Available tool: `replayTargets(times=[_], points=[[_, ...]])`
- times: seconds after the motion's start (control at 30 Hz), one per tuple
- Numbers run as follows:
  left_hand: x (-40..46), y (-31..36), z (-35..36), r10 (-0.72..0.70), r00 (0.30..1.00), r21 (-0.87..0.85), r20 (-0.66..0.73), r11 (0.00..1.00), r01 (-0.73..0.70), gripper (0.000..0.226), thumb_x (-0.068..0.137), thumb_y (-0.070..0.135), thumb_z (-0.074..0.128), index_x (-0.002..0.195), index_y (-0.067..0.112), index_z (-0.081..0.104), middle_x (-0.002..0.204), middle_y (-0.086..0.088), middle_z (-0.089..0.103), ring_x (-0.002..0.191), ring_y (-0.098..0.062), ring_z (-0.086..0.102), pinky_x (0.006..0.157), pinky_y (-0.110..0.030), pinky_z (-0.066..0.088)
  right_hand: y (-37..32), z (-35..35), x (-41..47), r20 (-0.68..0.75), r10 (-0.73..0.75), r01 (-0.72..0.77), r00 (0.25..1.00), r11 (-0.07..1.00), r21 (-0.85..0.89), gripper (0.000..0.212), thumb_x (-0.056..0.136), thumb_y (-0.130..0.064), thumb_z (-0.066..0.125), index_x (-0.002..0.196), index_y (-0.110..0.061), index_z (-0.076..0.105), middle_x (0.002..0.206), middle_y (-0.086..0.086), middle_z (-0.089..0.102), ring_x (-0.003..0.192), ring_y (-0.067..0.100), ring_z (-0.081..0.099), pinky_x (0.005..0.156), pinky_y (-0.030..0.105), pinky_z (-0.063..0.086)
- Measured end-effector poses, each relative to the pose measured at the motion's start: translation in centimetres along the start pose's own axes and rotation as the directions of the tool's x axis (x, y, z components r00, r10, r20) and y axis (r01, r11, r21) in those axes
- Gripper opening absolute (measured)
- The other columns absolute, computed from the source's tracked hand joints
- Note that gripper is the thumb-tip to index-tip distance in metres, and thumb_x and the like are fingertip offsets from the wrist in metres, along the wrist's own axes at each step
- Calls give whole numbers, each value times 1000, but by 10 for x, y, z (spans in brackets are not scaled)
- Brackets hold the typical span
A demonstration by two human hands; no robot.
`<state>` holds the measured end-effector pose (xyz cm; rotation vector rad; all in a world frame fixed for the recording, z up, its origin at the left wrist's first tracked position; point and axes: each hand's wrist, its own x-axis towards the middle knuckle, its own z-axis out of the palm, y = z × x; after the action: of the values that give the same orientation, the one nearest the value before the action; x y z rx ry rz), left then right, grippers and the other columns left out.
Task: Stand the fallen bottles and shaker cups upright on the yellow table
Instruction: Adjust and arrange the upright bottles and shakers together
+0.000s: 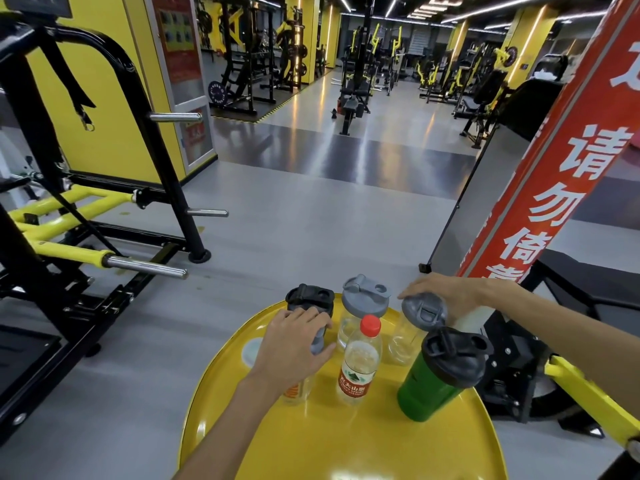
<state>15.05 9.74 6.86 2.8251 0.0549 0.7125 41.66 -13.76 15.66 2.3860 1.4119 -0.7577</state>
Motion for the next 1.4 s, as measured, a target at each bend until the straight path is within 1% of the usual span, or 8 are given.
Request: replayTargets(times=[0.1,0.4,0.6,0.7,0.9,1.03,1.2,1.4], points=[[0,0,0,-7,1000,-8,-3,1000,7,29,83,57,62,99,33,59,91,17,60,83,-5,56,76,-20,30,4,2,4,-47,-7,10,999,996,84,92,63,-20,87,142,-36,42,136,-10,44,124,11,38,110,33,34],[0,1,0,-15,1000,-28,-7,1000,15,28,83,55,64,98,32,60,91,17,61,83,-5,56,77,-20,32,1,5,-1,-169,225,-210,960,973,98,103,56,-78,73,140,-27,46,128,-6,60,109,17,60,91,32,50],[0,1,0,-14,1000,-21,-3,1000,14,28,84,55,62,98,32,60,91,17,61,83,-5,56,78,-19,33,3,5,-2,-154,236,-216,959,967,135,117,50,-80,75,145,-21,43,134,-3,56,115,19,56,94,29,47],[0,1,-1,-16,1000,-9,-1,1000,16,28,83,55,64,98,32,60,91,16,61,83,-5,57,77,-20,32,6,7,-5,-143,244,-216,959,958,186,112,57,-74,78,146,-17,42,120,-7,53,102,13,53,82,20,40],[0,1,-1,-10,1000,-13,-12,1000,10,27,82,53,67,98,31,60,91,16,61,83,-6,57,77,-20,32,14,18,-5,-139,234,-185,962,937,296,102,67,-58,83,149,-19,37,125,-7,54,107,12,54,84,16,41],[0,1,-1,-7,1000,-24,-22,1000,6,27,82,52,68,97,31,61,90,16,62,82,-7,57,77,-22,34,14,18,-5,-48,258,-223,965,905,363,107,67,-57,83,153,-25,28,140,-3,50,120,18,53,101,26,42],[0,-1,0,-5,1000,-10,-4,1000,5,29,82,56,61,96,31,61,88,16,61,80,-8,59,74,-26,37,12,16,-7,-13,252,-233,968,913,335,136,44,-85,72,156,-28,19,160,-4,28,143,20,34,117,36,30],[0,0,-1,1,1000,-11,-1,1000,-1,28,82,55,62,97,32,60,90,16,62,82,-8,59,74,-23,30,4,-1,-8,37,273,-268,961,900,344,127,65,-78,70,157,-30,-4,166,1,1,152,25,9,122,48,17]])
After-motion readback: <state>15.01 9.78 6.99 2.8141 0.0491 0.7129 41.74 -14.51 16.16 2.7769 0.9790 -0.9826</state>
